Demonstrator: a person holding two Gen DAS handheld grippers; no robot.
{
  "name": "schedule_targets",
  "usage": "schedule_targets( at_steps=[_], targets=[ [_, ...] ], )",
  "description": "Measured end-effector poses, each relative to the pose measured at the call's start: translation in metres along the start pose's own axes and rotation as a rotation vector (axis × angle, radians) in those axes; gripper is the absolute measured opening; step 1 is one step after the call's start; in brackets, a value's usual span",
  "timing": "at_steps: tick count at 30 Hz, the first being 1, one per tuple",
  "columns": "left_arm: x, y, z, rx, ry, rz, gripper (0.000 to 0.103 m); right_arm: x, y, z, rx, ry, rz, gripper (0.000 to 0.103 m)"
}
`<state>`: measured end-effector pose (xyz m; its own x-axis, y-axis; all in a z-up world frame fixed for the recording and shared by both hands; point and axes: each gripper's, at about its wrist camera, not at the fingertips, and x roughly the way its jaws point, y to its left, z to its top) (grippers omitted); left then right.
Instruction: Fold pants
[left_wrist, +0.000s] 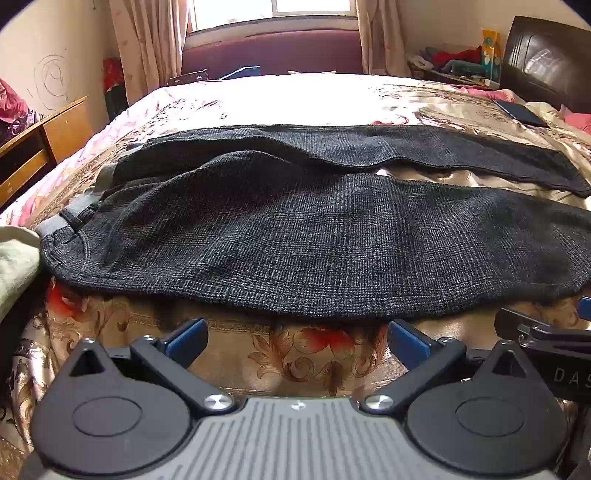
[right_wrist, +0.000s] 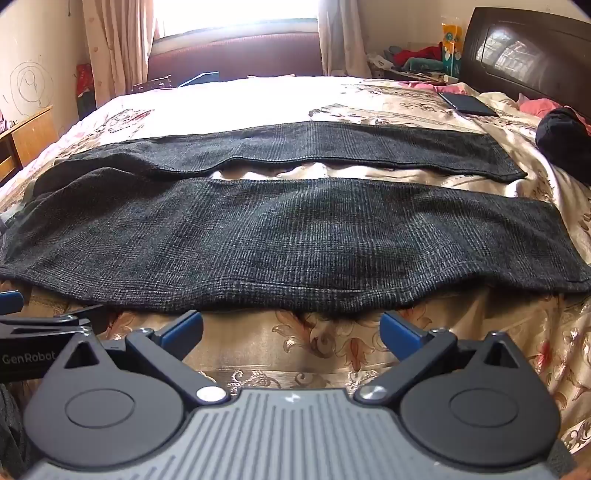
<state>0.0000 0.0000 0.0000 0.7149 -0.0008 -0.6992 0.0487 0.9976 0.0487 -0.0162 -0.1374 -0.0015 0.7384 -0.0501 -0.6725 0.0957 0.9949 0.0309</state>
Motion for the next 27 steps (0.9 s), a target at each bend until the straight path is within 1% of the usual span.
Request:
schedule_targets(
  at_steps=[27],
  targets=[
    [-0.0001, -0.0003, -0.0001, 0.003, 0.005, 0.003, 0.103, 0.0023, -0.0005, -0.0018, 0.002, 0.009, 0.002, 0.101]
  ],
)
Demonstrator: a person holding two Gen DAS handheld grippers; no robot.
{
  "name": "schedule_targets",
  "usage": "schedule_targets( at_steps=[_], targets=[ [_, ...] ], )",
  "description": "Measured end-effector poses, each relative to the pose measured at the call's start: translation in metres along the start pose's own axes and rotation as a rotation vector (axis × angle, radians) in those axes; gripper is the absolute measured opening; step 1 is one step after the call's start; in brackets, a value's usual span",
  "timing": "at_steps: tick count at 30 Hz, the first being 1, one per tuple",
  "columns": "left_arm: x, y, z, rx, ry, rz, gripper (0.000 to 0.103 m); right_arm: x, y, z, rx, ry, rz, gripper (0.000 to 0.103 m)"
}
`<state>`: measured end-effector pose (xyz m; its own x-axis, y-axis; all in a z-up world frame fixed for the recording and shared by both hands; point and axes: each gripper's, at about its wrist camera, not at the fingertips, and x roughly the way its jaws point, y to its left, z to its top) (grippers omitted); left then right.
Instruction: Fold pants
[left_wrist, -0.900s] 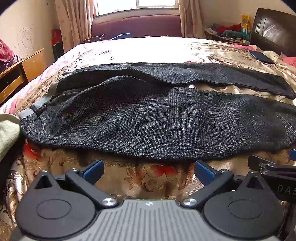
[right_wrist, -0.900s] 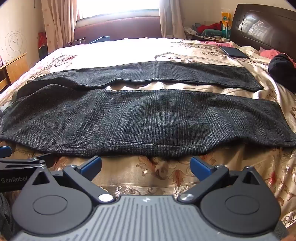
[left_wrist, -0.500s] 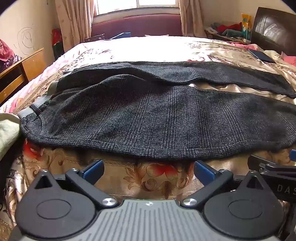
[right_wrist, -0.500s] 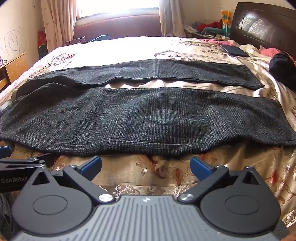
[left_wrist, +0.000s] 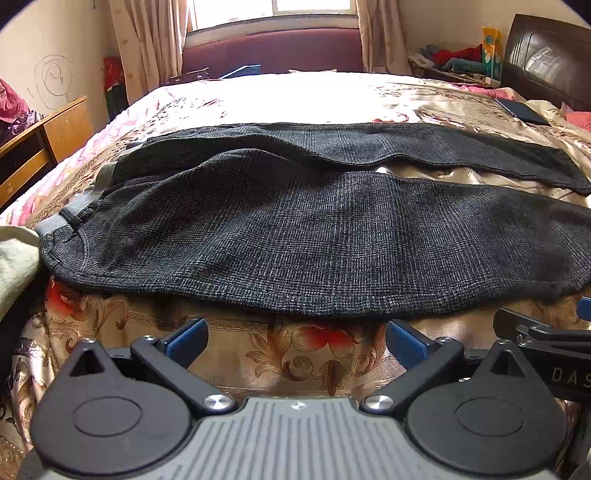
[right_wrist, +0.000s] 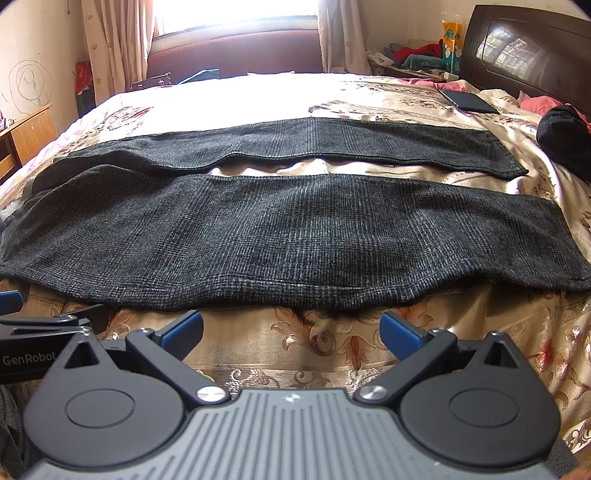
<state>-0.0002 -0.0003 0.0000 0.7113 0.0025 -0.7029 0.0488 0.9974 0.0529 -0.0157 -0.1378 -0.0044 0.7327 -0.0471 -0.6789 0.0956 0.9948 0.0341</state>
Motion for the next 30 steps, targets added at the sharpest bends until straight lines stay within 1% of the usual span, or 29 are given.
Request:
schedule_targets(
  at_steps=[30],
  targets=[
    [0.0029, 0.0003, -0.0029, -0.001, 0.001, 0.0, 0.103, 0.0007, -0.0004, 0.0007, 0.001, 0.004, 0.001, 0.101]
  ],
)
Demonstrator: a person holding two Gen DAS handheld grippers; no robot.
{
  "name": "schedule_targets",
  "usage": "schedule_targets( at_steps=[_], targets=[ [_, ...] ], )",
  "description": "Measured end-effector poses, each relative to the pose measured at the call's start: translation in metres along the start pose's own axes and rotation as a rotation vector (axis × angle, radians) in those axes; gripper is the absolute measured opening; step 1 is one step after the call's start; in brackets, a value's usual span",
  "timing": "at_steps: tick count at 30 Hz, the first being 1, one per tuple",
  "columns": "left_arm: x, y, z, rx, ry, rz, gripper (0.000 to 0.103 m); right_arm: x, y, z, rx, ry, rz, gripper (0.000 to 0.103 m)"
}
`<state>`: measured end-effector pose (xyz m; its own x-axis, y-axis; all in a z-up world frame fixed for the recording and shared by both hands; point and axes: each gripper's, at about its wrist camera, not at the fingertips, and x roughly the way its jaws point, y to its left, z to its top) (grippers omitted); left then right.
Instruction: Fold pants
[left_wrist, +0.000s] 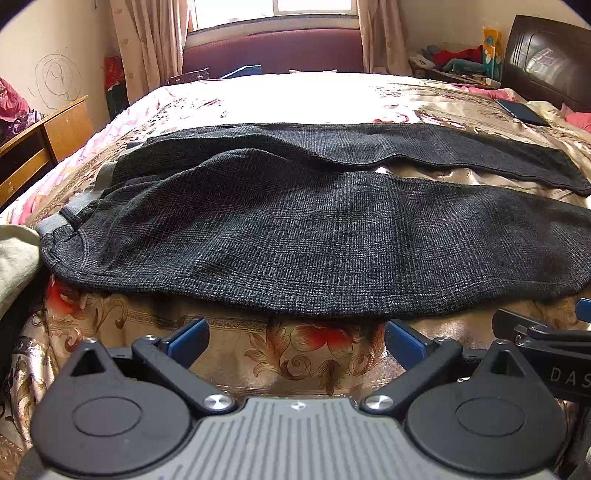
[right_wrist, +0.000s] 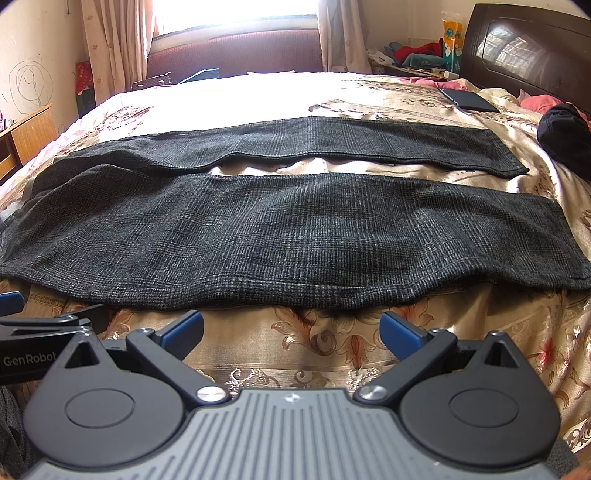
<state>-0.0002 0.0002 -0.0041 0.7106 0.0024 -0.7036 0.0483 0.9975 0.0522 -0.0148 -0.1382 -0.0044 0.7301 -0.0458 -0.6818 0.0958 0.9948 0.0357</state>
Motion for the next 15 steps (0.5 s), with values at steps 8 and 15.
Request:
schedule_targets(
  at_steps=[8, 15],
  targets=[
    [-0.0002, 0.0, 0.0003, -0.001, 0.0, -0.001, 0.103, -0.0001, -0.0002, 0.0002, 0.001, 0.0, 0.0, 0.101],
    [-0.0004, 0.0007, -0.0004, -0.001, -0.001, 0.0, 0.103, -0.0006, -0.0004, 0.0007, 0.001, 0.001, 0.001, 0.101]
  ],
)
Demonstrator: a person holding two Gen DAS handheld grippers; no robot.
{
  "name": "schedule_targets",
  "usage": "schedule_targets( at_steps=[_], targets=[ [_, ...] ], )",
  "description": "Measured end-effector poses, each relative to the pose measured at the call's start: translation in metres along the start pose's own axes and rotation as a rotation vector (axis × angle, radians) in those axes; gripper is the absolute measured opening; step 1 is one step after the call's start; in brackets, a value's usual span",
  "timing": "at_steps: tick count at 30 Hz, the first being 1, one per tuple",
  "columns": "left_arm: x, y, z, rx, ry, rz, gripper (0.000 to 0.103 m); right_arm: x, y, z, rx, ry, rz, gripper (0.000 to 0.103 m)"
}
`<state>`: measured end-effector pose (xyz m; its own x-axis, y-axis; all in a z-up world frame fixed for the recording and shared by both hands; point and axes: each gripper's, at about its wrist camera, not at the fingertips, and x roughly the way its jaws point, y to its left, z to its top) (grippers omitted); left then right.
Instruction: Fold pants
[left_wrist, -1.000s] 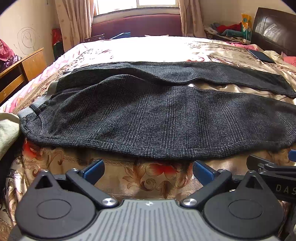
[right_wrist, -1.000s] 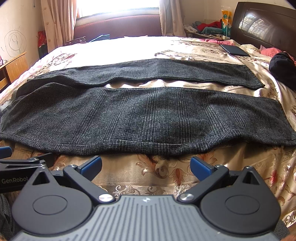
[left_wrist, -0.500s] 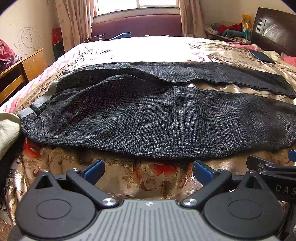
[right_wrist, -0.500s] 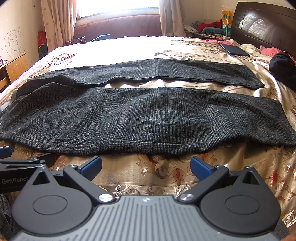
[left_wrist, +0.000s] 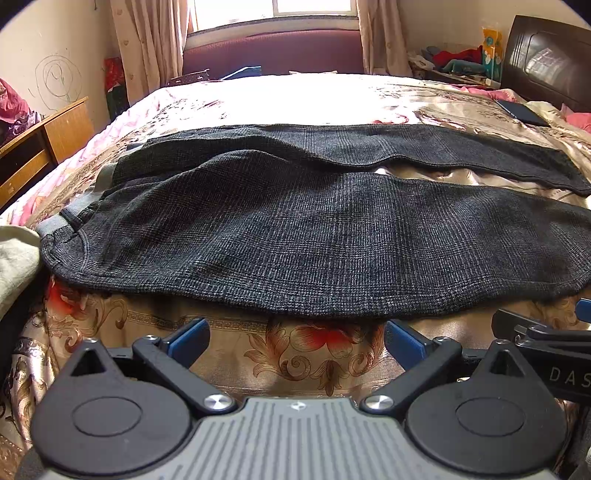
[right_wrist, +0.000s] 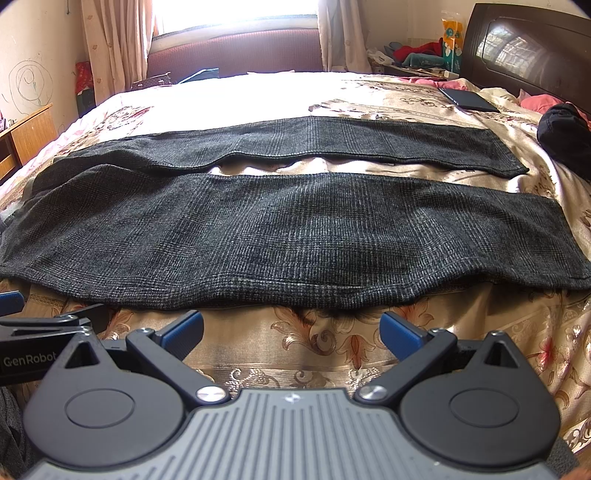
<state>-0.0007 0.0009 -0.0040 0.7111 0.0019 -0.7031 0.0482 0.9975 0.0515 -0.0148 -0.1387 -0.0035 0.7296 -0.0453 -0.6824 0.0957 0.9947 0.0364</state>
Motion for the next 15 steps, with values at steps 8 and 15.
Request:
schedule_targets(
  at_steps=[8, 15],
  targets=[
    [-0.0045, -0.0031, 0.0039, 0.007, 0.001, -0.004, 0.103, -0.0017, -0.0002, 0.0006, -0.001, 0.001, 0.0, 0.101],
    [-0.0023, -0.0034, 0.0041, 0.014, 0.004, -0.002, 0.103, 0.0043, 0.0003, -0.0031, -0.003, 0.0, 0.002, 0.101]
  ],
)
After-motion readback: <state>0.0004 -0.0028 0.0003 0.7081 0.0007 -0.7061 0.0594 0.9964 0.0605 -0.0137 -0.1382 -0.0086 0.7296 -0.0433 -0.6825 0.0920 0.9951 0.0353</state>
